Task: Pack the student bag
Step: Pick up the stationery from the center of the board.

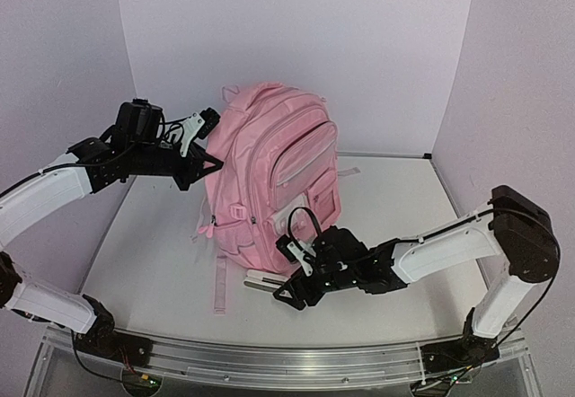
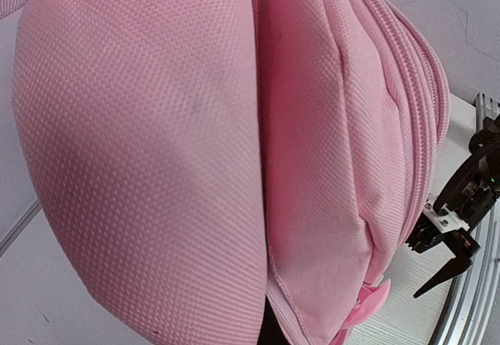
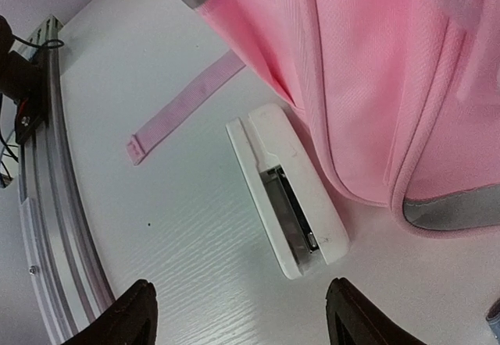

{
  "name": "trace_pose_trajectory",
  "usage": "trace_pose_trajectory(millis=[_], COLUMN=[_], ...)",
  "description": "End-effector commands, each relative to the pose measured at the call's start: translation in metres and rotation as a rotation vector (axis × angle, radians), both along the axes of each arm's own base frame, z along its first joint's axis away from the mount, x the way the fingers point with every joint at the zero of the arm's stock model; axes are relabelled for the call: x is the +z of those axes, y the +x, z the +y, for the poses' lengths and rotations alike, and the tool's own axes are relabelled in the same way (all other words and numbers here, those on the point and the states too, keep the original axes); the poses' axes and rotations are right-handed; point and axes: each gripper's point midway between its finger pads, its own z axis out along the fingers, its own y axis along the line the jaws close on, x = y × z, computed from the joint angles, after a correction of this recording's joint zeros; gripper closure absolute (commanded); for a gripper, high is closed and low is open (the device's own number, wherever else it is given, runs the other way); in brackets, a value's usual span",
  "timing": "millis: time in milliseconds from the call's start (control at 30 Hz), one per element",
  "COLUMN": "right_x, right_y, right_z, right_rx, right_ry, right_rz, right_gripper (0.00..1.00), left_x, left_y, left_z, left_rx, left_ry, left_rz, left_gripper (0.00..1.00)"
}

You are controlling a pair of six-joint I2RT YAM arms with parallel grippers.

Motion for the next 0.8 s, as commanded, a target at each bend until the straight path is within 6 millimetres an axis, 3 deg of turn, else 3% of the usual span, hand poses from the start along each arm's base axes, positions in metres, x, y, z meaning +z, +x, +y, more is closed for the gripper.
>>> trace_pose_trajectory(millis=[0, 233, 667, 767], right_x=[-0.005, -0.028, -0.039, -0.04], right_y=[0.016, 0.028, 0.031, 0.031], right_z=[0.011, 0.013, 0.035, 0.038], right_rx=[-0.024, -0.037, 0.045, 0.062], right_ry=[0.004, -0.046, -0.047, -0.048], right_rz=[-0.089, -0.144, -0.193, -0.201], right_gripper=[0.28, 0.32, 0.39, 0.46], left_x=[-0.023, -0.025, -0.029, -0.03], left_y=[0.002, 0.002, 0.004, 0.004], left_z=[0.008, 0.008, 0.008, 0.008], left_rx=[0.036, 0.039, 0.04, 0.039], left_ry=[0.043, 0.047, 0.051, 0.052], left_rz=[0.058, 0.06, 0.074, 0.075], left_gripper=[1.0, 1.0, 1.0, 1.0])
